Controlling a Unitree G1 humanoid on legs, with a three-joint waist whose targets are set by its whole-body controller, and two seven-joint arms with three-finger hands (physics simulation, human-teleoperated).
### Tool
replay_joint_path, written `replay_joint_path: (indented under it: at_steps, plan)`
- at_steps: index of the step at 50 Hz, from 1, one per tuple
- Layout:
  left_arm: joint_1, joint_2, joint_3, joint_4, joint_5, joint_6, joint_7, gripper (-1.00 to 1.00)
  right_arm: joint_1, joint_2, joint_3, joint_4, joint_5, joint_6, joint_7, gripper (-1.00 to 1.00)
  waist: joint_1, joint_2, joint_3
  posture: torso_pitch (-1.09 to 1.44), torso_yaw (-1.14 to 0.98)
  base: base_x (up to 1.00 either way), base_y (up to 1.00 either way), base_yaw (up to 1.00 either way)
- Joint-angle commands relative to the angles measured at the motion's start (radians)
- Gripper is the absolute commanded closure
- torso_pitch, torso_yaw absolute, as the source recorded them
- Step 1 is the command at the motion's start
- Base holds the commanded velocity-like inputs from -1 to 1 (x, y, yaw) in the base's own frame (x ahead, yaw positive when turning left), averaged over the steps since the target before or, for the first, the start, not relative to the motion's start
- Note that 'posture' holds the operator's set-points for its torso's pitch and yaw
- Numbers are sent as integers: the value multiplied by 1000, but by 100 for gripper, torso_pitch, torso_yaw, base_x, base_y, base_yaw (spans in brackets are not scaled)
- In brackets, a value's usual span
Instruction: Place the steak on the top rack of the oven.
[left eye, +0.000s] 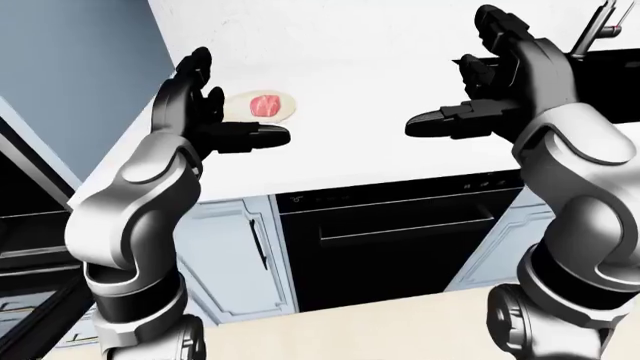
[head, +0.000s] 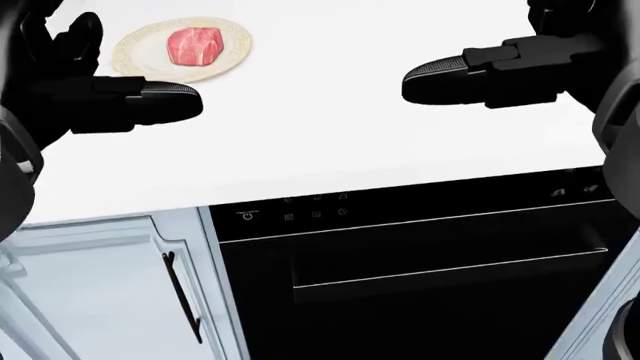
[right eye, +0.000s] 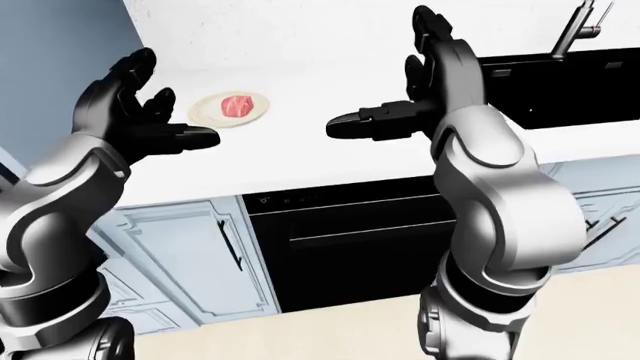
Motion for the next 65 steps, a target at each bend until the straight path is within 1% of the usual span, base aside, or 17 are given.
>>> replay_joint_path:
  at_steps: [1,4,6,16,19,20,23,28,32,33,44,51,52,54,60,64,65]
  plan:
    - [-35,19,26,-30,10,-33,5,-100,-29,-3,4,-23,4,-38,4,-100,5,-2,-15,0,0,12,23,0]
    - [-30,17,31,-40,4,-27,9,-100,-27,0,4,-23,4,-39,3,-100,-3,46,-12,0,0,12,23,0]
    - [-36,20,33,-36,2,-26,10,-100,-39,-5,1,-19,5,-33,5,-100,-9,118,-31,0,0,13,23,0]
    - [-34,23,31,-38,-2,-30,12,-100,-37,0,7,-22,3,-37,1,-100,6,16,-11,0,0,12,26,0]
    - [-37,23,29,-32,-1,-33,12,-100,-44,-2,7,-15,2,-39,2,-100,12,-55,-25,0,0,12,26,0]
    - [-38,22,28,-31,0,-34,13,-100,-43,-1,9,-13,2,-41,3,-100,2,-14,-17,0,0,12,25,0]
    - [-40,22,27,-27,0,-37,13,-100,-52,-3,10,-7,2,-38,5,-100,5,-31,-29,0,0,12,26,0]
    - [-45,24,28,-25,-2,-36,14,-100,-65,-3,14,3,-1,-38,5,-100,2,14,-12,0,0,12,26,0]
    - [-43,23,27,-21,-1,-41,13,-100,-66,-3,16,17,-5,-51,7,-100,-7,135,-34,0,0,12,26,0]
    - [-41,24,26,-20,0,-43,12,-100,-70,-3,17,18,-6,-48,7,-100,-3,84,-24,0,0,12,27,0]
    - [-35,22,24,-19,5,-48,8,-100,-43,5,19,19,-18,-72,12,-100,6,44,-23,0,0,12,12,0]
    - [-42,20,25,-23,3,-41,12,-100,-50,7,18,14,-18,-62,13,-100,23,-42,-23,0,0,15,3,0]
    - [-44,19,25,-23,3,-39,13,-100,-52,7,17,17,-18,-62,13,-100,18,-6,-21,0,0,15,0,0]
    - [-45,19,25,-23,2,-37,15,-100,-50,9,17,17,-18,-64,12,-100,17,-29,-20,0,0,15,1,0]
    - [-45,23,29,-28,-1,-31,14,-100,-48,11,16,16,-18,-67,9,-100,8,16,-9,0,0,14,0,0]
    - [-40,25,34,-33,-5,-28,15,-100,-49,9,21,16,-18,-64,10,-100,-4,107,-28,0,0,15,0,0]
    - [-37,28,37,-32,-6,-29,14,-100,-47,8,19,11,-18,-60,11,-100,5,75,-20,0,0,23,0,0]
